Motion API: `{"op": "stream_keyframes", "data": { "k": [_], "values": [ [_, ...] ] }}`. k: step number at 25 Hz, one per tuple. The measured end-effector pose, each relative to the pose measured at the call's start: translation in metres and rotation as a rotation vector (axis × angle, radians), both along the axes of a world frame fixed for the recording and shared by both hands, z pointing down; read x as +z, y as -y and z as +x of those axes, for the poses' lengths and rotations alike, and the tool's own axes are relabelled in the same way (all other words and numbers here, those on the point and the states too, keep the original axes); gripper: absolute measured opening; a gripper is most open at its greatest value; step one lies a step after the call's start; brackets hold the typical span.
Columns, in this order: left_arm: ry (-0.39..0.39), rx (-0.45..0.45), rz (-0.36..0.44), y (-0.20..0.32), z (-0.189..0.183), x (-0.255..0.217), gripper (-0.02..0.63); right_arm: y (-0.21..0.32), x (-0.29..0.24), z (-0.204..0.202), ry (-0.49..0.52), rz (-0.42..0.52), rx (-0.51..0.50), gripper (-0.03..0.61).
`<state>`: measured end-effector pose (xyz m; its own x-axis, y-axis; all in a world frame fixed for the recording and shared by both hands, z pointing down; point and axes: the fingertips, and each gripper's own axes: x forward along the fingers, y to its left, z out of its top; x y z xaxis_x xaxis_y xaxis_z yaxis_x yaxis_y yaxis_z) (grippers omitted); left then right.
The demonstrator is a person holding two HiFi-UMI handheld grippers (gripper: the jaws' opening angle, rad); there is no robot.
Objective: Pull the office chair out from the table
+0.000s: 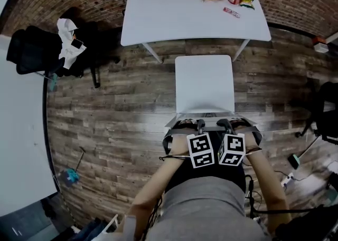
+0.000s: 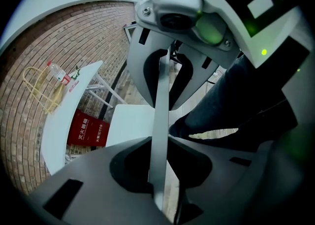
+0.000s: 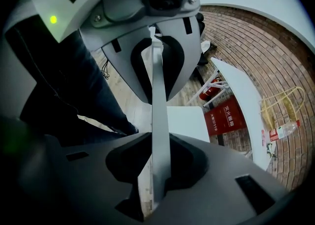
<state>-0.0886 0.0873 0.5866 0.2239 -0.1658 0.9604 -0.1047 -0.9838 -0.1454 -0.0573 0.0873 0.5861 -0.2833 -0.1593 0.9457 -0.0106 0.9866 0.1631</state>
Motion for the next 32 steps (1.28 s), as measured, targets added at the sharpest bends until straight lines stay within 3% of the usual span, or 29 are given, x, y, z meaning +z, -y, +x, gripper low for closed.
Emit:
{"op": "stream_keyframes", "data": {
  "k": [10,13,20,24,28,32],
  "values": [
    [-0.086,-0.01,0.013,-0.004,-0.001,-0.002,0.092,-0.003,-0.002,-0.004,0.044,0.06,0.026,0.1],
    [-0.144,-0.011,0.045,-0.002,0.006,-0.014,0.108,-0.002,-0.016,-0.014,0.124,0.054,0.063,0.212],
    [-0.326,-0.065,0.047,0.005,0.014,-0.062,0.13,0.008,-0.067,-0.024,0.315,0.004,0.157,0.215],
    [-0.505,-0.212,0.112,0.035,0.006,-0.106,0.126,0.037,-0.11,-0.022,0.534,0.021,0.331,0.185],
    [-0.731,-0.434,0.209,0.07,-0.012,-0.155,0.056,0.077,-0.157,-0.014,0.775,0.177,0.565,0.041],
    [-0.861,-0.589,0.32,0.093,-0.023,-0.189,0.025,0.093,-0.183,-0.01,0.884,0.299,0.74,0.025]
  ]
}}
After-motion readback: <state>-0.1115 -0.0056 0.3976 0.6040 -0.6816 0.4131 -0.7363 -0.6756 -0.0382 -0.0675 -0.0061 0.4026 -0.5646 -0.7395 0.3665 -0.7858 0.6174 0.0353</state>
